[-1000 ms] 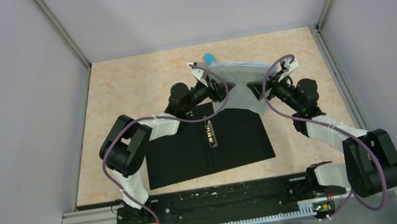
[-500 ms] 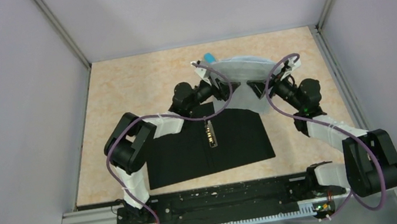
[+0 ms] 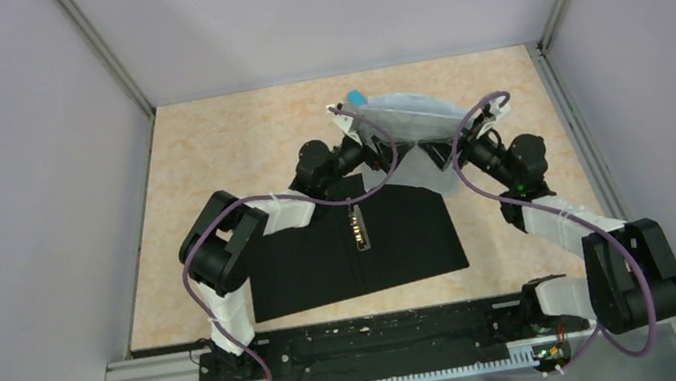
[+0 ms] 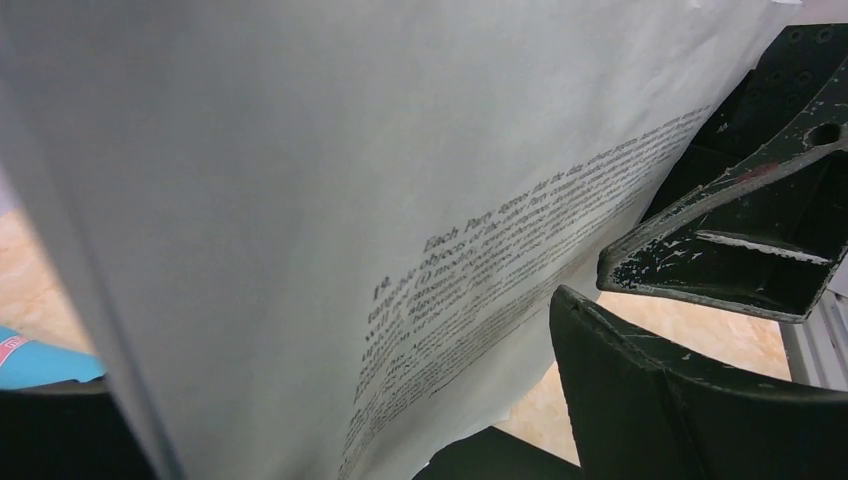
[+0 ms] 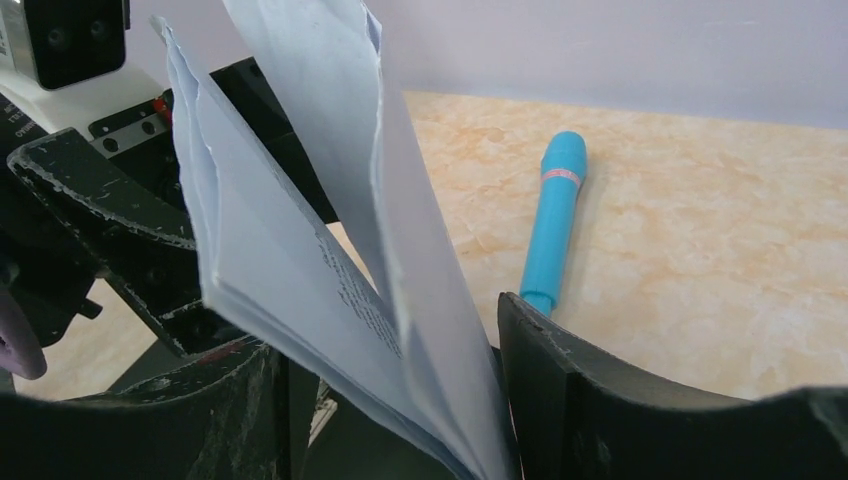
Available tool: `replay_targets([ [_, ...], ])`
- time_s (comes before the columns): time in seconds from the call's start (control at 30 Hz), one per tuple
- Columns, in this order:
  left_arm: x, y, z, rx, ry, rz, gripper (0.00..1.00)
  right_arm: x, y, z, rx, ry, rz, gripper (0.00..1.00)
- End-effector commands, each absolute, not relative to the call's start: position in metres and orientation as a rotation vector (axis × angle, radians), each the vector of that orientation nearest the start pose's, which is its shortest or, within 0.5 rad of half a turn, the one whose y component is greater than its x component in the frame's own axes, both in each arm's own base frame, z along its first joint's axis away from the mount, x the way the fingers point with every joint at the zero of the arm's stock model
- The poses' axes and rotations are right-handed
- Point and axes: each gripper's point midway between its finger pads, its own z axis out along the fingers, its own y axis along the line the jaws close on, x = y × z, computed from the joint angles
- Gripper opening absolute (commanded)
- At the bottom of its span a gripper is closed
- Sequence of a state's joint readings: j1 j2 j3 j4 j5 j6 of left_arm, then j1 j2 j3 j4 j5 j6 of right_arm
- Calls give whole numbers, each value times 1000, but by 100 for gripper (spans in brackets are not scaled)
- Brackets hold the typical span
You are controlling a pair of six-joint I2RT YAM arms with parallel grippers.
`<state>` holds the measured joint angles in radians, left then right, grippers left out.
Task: Put the files into the folder
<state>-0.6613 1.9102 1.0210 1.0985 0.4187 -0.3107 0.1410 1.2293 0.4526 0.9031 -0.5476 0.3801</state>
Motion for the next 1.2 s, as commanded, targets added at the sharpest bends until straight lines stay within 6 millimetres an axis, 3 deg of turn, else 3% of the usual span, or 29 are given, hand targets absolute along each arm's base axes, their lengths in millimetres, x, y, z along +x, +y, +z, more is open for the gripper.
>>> replay_targets([
  [0.0, 376, -398, 243, 618, 1258, -1115, 88, 344, 157, 234, -311, 1424, 833, 62],
  [0.27, 376, -407, 247, 601, 1260, -1168, 86, 343, 153, 228, -282, 1421, 826, 62],
  [0.47, 374, -416, 247, 597, 1259, -1173, 91, 343, 153, 227, -279, 1421, 827, 62],
  [0.57, 373, -417, 249, 594, 1254, -1176, 99, 343, 154, 227, -282, 1423, 832, 61],
  [0.83, 374, -419, 253, 596, 1250, -1170, 99, 342, 163, 224, -297, 1430, 854, 54],
  [0.93, 374, -420, 253, 600, 1253, -1171, 99, 342, 163, 225, -295, 1429, 851, 44],
  [1.0, 374, -421, 253, 602, 1253, -1172, 99, 342, 162, 225, -295, 1432, 847, 32],
  [1.1, 373, -423, 256, 606, 1249, -1174, 99, 341, 162, 227, -301, 1431, 845, 3],
  [1.17, 373, -421, 260, 603, 1248, -1161, 99, 339, 164, 233, -314, 1429, 844, 0],
])
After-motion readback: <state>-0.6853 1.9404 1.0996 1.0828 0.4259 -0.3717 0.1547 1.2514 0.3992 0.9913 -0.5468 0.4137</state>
